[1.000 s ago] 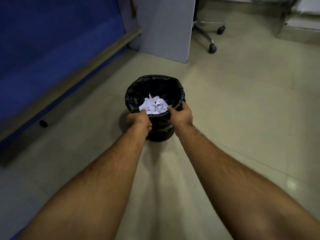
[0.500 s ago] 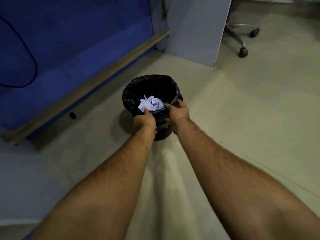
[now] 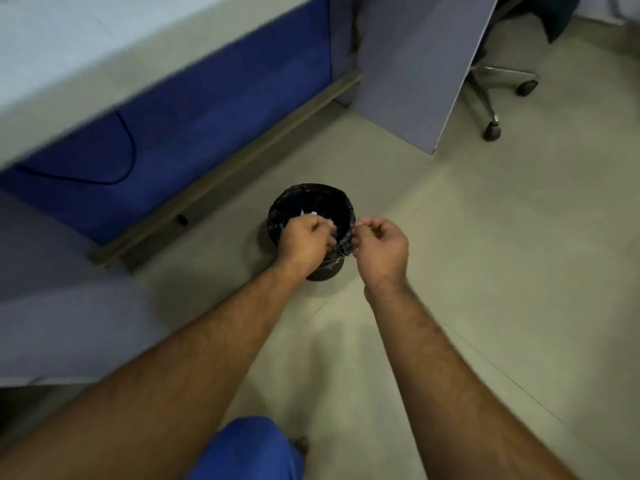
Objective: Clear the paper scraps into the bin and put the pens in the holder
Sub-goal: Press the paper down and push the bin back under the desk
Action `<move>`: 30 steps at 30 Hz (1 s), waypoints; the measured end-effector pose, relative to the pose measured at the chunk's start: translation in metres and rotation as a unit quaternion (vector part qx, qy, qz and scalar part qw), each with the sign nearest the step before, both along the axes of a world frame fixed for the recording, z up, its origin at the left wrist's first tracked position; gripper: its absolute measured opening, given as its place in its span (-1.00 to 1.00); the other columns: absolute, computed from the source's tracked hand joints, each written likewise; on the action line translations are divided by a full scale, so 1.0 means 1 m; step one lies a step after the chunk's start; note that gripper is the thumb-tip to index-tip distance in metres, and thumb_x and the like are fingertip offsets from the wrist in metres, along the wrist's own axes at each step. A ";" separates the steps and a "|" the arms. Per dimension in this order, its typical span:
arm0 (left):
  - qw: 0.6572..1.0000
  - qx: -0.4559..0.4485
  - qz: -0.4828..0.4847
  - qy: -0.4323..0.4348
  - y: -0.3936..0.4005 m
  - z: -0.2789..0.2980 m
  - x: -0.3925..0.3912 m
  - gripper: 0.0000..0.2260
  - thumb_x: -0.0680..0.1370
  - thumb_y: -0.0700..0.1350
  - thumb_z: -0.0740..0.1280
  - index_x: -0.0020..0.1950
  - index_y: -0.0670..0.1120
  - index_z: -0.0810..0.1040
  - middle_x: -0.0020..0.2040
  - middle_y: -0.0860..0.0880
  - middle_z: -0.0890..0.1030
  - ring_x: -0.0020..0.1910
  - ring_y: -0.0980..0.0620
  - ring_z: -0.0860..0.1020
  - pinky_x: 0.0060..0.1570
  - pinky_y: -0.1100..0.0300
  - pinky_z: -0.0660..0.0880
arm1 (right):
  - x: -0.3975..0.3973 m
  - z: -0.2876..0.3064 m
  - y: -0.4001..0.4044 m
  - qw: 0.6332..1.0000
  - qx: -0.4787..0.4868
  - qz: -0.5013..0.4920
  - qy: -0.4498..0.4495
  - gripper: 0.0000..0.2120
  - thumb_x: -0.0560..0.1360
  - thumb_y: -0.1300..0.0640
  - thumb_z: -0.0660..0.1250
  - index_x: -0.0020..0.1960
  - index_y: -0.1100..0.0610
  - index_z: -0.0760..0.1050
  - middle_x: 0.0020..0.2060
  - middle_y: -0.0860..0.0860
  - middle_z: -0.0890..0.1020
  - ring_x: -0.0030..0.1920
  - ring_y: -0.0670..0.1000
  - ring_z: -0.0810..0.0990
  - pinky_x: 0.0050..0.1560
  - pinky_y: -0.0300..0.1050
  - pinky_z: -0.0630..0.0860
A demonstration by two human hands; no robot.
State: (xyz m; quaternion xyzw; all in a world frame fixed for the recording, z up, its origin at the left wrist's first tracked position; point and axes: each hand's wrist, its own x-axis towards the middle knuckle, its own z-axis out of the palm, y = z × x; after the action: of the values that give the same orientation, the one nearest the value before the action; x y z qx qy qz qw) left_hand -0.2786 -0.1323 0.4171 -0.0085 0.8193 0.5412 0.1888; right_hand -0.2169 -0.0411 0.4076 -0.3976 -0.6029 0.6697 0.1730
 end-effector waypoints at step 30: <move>0.870 -0.404 -0.083 0.271 -0.161 0.260 -0.164 -0.11 0.47 0.42 -0.05 0.54 -0.25 0.19 0.57 -0.22 0.18 0.57 -0.16 0.11 0.54 -0.09 0.01 | -0.232 0.318 -0.125 0.959 0.243 0.132 -0.067 -0.27 0.38 -0.11 0.51 0.45 0.08 0.34 0.26 0.03 0.52 0.28 0.02 0.50 0.26 -0.07 0.46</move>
State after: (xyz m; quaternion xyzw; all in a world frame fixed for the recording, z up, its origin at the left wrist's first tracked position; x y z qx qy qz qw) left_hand -0.4428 -0.2937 0.6772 0.1313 0.9832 0.1261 -0.0163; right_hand -0.4488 -0.1658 0.7255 -0.3047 -0.8045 0.4920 0.1338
